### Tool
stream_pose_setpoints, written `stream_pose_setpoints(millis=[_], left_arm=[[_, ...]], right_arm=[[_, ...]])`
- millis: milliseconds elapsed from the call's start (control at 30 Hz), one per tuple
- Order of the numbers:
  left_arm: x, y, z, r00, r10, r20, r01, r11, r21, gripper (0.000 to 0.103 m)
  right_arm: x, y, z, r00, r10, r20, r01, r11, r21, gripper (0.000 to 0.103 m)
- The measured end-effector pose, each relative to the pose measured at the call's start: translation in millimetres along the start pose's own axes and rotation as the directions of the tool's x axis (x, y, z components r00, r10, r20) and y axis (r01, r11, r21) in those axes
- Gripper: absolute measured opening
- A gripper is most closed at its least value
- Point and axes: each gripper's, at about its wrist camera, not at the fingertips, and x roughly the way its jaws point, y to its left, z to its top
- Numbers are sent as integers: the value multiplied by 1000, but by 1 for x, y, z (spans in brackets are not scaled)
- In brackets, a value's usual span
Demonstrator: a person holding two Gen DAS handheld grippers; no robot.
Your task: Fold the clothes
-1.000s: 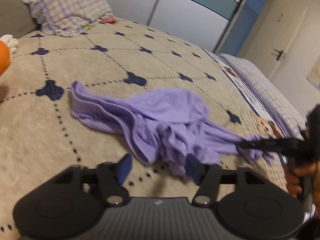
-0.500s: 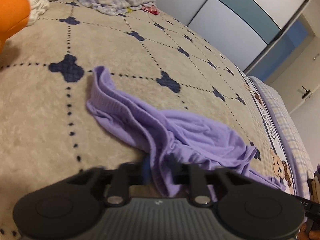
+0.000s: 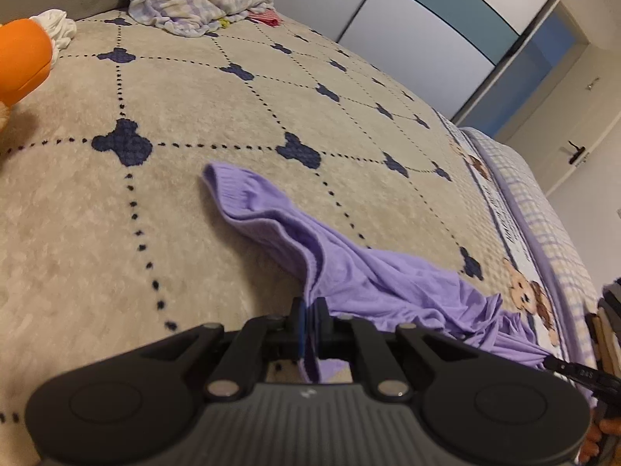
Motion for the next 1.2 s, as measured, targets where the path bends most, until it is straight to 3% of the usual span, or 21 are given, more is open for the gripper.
stream_pose_setpoints(millis=[133,333,467,600,633,667,733,800,967,1200], left_arm=[[-14,3,-2,1000,-14,3,14,1000,13,4],[-16,14,-6,998,-38,-58,39,999,2,4],[-5,22,-12,992,-12,-129,14,1000,13,4],[6,26,-15,989,5,-151,0,999,36,9],[7,25,-14,989,7,-149,-1,999,45,13],[7,25,-13,989,11,-145,-3,999,54,17],[6,21,-10,991,26,-131,-15,996,85,43],[3,17,-7,994,39,-104,-28,994,105,55],[1,18,6,998,8,-63,-3,997,80,61],[30,27,28,1000,5,9,-6,998,60,59]], right_arm=[[-7,-12,1,999,-50,-2,50,999,10,4],[-10,-25,2,996,-89,-26,90,996,28,4],[-4,-22,-2,994,-90,-69,90,996,0,5],[-2,-15,-4,994,-74,-77,72,997,-32,7],[-3,-13,-4,995,-71,-70,68,997,-40,12],[-4,-12,-3,996,-68,-64,65,997,-48,25],[-6,-9,-2,997,-60,-51,57,996,-64,42],[-9,-6,-1,998,-53,-38,50,996,-80,43],[-15,2,2,1000,-21,-5,20,994,-103,46],[-20,28,6,984,172,48,-165,979,-122,46]])
